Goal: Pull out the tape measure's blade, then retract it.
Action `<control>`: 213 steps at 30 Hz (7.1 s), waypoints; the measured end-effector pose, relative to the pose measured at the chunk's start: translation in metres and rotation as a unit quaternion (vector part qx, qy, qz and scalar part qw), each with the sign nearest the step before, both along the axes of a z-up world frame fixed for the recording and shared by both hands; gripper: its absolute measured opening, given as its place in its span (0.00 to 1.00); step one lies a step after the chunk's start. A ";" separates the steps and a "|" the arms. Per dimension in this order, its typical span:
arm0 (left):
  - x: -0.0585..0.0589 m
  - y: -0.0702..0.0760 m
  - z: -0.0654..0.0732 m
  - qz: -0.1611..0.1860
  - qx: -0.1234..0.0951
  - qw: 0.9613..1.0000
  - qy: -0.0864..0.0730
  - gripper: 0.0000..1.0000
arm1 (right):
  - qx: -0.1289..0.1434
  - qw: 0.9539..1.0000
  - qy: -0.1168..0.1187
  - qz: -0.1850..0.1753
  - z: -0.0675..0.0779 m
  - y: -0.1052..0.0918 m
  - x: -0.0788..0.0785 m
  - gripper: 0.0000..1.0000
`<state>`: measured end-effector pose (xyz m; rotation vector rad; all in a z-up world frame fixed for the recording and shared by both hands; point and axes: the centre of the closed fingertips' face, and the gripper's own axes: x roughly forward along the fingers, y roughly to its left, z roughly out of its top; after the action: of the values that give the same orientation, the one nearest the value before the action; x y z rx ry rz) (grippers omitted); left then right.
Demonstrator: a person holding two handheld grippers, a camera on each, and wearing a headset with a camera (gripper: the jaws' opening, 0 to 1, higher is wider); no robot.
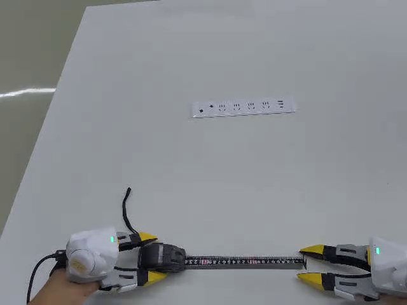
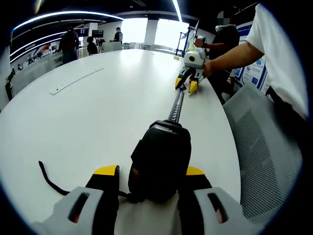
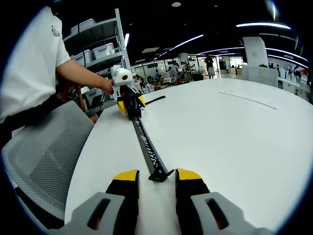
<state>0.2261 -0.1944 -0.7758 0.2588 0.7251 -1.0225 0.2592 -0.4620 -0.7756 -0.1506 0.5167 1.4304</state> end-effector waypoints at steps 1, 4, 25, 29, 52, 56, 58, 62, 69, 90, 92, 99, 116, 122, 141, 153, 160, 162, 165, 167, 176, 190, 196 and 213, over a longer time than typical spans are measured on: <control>0.000 -0.001 0.000 0.000 -0.002 1.000 0.002 0.45 | -0.002 1.000 -0.001 0.000 -0.001 -0.001 0.000 0.29; 0.001 -0.001 0.001 0.003 -0.007 1.000 0.002 0.47 | 0.000 1.000 0.001 -0.004 -0.001 -0.001 0.001 0.30; -0.002 -0.003 0.003 0.008 -0.012 1.000 0.007 0.50 | 0.005 1.000 0.008 -0.021 0.002 -0.001 0.004 0.33; -0.005 -0.001 0.002 0.017 -0.009 1.000 0.003 0.51 | 0.006 1.000 0.000 -0.029 0.006 0.000 0.004 0.33; -0.005 0.008 0.010 0.088 -0.027 0.996 -0.001 0.56 | 0.003 0.996 0.002 -0.086 0.016 -0.001 -0.002 0.45; -0.007 0.010 0.013 0.101 -0.030 0.994 -0.001 0.57 | 0.005 0.995 0.002 -0.099 0.020 -0.002 -0.003 0.46; -0.008 0.012 0.013 0.107 -0.033 0.994 0.000 0.57 | 0.006 0.995 0.003 -0.104 0.022 -0.002 -0.005 0.47; -0.011 0.014 0.016 0.120 -0.036 0.992 0.005 0.58 | 0.009 0.993 0.005 -0.121 0.024 -0.003 -0.005 0.47; -0.017 0.017 0.016 0.134 -0.042 0.990 0.006 0.58 | 0.009 0.990 0.015 -0.136 0.027 -0.003 -0.010 0.50; -0.033 0.023 0.027 0.176 -0.064 0.982 0.000 0.58 | -0.029 0.986 0.006 -0.166 0.035 -0.011 -0.026 0.56; -0.036 0.024 0.027 0.179 -0.061 0.982 0.003 0.58 | -0.031 0.985 0.006 -0.169 0.037 -0.011 -0.028 0.56; -0.046 0.032 0.027 0.196 -0.059 0.979 0.003 0.58 | -0.037 0.983 0.008 -0.178 0.038 -0.012 -0.035 0.59; -0.064 0.043 0.036 0.233 -0.057 0.971 -0.006 0.59 | -0.036 0.977 0.003 -0.212 0.047 -0.018 -0.049 0.62; -0.075 0.044 0.035 0.238 -0.054 0.970 -0.004 0.60 | -0.040 0.974 -0.001 -0.221 0.049 -0.021 -0.056 0.63; -0.097 0.047 0.041 0.263 -0.058 0.963 -0.006 0.64 | -0.040 0.968 -0.008 -0.248 0.054 -0.033 -0.070 0.64; -0.112 0.057 0.040 0.275 -0.049 0.960 -0.007 0.71 | -0.038 0.968 -0.003 -0.249 0.056 -0.036 -0.087 0.65; -0.117 0.059 0.041 0.282 -0.047 0.958 -0.008 0.75 | -0.035 0.966 0.000 -0.254 0.056 -0.040 -0.092 0.65; -0.118 0.060 0.042 0.284 -0.048 0.958 -0.008 0.75 | -0.034 0.966 0.000 -0.256 0.055 -0.041 -0.093 0.65; -0.120 0.061 0.041 0.286 -0.049 0.957 -0.008 0.77 | -0.034 0.966 -0.001 -0.257 0.058 -0.041 -0.096 0.66; -0.122 0.059 0.042 0.286 -0.048 0.957 -0.006 0.78 | -0.034 0.965 -0.001 -0.259 0.058 -0.043 -0.096 0.66; -0.127 0.062 0.038 0.294 -0.054 0.954 -0.004 0.79 | -0.031 0.962 0.002 -0.272 0.055 -0.049 -0.100 0.66; -0.125 0.061 0.040 0.295 -0.059 0.954 -0.005 0.79 | -0.029 0.961 0.006 -0.274 0.054 -0.049 -0.101 0.66; -0.126 0.061 0.039 0.292 -0.057 0.955 -0.004 0.79 | -0.029 0.961 0.006 -0.274 0.054 -0.049 -0.100 0.66; -0.118 0.057 0.040 0.283 -0.061 0.957 -0.003 0.78 | -0.027 0.964 0.003 -0.265 0.055 -0.043 -0.094 0.65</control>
<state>0.1083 -0.1375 -0.7357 -0.0580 0.6732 -0.5151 0.1657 -0.5052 -0.7210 -0.0444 0.5509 0.8936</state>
